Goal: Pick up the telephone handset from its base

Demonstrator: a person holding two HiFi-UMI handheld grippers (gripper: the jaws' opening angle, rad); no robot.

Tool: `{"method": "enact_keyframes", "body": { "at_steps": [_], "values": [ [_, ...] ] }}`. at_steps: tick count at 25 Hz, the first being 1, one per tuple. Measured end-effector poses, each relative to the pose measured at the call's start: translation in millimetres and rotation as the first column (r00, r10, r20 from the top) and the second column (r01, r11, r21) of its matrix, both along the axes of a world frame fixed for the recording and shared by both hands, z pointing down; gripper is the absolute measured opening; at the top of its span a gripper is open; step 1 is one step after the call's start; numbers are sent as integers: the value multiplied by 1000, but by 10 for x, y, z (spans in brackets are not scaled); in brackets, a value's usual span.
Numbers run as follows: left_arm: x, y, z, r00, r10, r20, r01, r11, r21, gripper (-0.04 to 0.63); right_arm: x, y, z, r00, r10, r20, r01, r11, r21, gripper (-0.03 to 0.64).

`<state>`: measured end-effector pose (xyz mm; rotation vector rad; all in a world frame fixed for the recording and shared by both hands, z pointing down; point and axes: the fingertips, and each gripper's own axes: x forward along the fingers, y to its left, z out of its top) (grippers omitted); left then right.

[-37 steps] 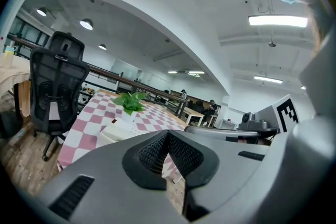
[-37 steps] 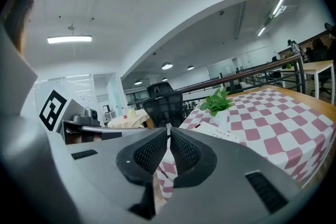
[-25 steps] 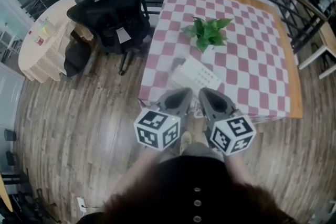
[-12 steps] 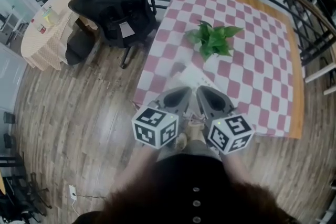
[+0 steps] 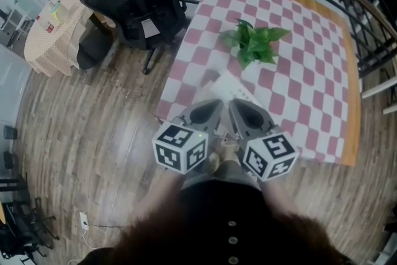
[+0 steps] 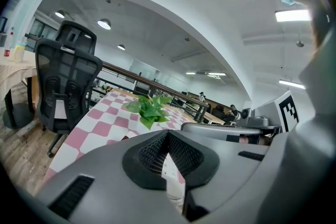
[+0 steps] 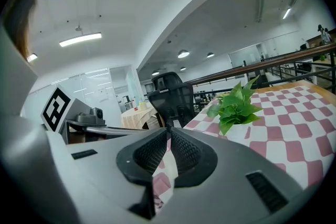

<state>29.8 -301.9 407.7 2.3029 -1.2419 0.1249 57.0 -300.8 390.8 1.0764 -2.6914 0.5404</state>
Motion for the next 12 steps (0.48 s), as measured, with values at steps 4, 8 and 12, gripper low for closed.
{"method": "enact_keyframes", "body": {
  "at_steps": [4,8,12],
  "values": [
    [-42,7,49,1000,3,-3,-3,1000,-14,6,15,3,103,1000,12,-18,-13,1000,-28,12],
    [-101,23,131,1000,2,-10,-3,999,-42,6,-7,-2,182,1000,0,-28,-1,999,-51,14],
    [-181,38,183,1000,0,-16,-1,998,-66,6,-52,-28,240,999,-17,-46,14,998,-65,16]
  ]
}}
